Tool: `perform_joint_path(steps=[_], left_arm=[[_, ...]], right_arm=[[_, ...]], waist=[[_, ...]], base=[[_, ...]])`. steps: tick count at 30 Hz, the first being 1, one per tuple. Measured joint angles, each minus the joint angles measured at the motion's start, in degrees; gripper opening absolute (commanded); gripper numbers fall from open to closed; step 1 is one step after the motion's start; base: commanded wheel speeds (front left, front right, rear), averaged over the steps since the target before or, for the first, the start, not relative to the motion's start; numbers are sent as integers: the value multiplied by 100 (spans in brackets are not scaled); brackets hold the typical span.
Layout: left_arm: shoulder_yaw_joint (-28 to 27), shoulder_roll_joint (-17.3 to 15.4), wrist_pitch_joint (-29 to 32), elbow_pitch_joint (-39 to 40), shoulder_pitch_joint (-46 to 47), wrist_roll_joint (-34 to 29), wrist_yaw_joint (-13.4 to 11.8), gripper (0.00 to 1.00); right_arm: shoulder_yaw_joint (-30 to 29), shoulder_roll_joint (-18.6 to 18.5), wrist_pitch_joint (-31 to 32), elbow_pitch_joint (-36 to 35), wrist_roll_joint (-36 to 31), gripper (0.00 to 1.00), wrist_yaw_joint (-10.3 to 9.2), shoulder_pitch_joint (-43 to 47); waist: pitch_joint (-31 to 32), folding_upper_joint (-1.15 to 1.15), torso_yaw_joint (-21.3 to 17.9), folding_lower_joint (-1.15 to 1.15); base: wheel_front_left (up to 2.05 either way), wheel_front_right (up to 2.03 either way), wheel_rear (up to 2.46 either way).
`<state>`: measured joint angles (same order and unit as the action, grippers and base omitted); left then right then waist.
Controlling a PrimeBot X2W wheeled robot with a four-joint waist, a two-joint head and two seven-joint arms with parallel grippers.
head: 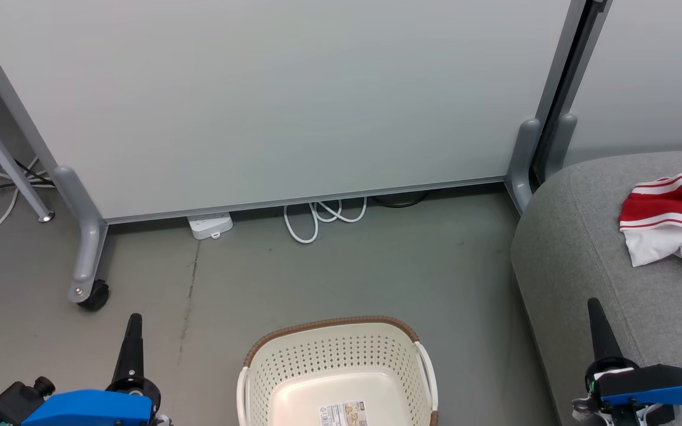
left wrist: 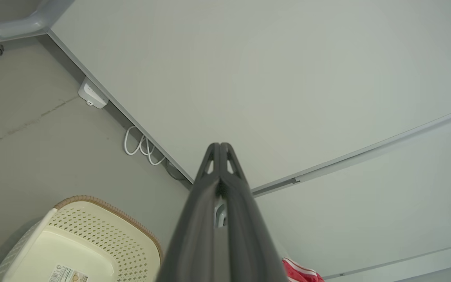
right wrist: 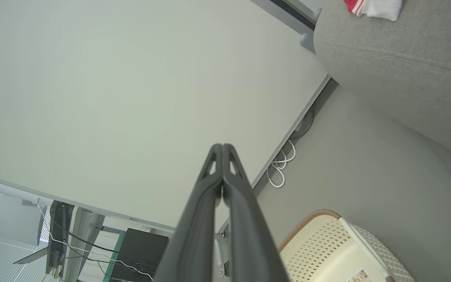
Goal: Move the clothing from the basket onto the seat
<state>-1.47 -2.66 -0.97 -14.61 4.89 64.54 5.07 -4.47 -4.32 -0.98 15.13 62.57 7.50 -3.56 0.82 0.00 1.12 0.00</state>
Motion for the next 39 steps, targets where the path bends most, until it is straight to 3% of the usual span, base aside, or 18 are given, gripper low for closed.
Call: perform_joint_path(steps=[39], left_arm=[[-353, -4, 521, 29, 77, 1905, 160, 0]], right_arm=[[-143, 92, 513, -73, 2039, 0, -1, -178]], waist=[[-63, 0, -71, -1]], base=[[0, 0, 0]])
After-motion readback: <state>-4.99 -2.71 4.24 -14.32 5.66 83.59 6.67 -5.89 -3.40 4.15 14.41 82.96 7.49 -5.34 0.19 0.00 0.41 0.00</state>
